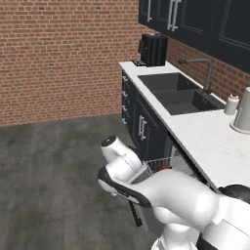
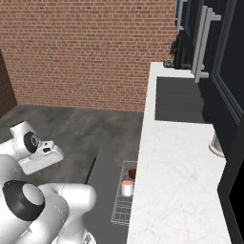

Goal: Pick up the cup and bowl from the counter, place them in the dishwasher, and close the dishwasher door.

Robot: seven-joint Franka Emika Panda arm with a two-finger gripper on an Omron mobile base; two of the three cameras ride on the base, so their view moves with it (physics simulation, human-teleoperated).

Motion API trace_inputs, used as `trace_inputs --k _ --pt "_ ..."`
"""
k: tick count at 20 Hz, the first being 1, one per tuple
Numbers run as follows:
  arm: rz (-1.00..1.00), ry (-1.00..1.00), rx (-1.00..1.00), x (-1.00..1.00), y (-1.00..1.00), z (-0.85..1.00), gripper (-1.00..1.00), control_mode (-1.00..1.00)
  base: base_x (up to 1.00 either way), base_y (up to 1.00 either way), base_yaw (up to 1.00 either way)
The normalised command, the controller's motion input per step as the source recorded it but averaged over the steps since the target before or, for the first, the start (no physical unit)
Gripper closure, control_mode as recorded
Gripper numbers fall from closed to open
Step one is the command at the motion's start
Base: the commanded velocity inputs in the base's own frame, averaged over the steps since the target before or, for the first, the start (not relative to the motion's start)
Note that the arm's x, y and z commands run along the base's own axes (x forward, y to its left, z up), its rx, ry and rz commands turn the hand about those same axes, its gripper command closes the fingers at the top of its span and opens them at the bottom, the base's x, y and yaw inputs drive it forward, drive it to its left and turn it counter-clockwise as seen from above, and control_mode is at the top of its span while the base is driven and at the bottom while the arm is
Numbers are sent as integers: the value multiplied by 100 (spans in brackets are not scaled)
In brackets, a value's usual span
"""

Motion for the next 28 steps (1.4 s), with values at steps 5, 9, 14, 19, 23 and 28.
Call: trace_inputs --k 5,9,14,19,23,28 --pt "-2 1 -14 11 36 -51 -100 -100 0 0 0" --pt "-3 0 -17 18 20 -65 -100 -100 0 0 0" --pt "-1 0 -16 28 9 -64 -100 -100 0 0 0" --pt "-2 1 -14 36 3 -48 -100 -100 0 0 0" --pt "-2 0 -14 49 10 -45 -100 -100 0 0 0" --pt "-4 0 -11 46 15 -39 -100 -100 0 0 0"
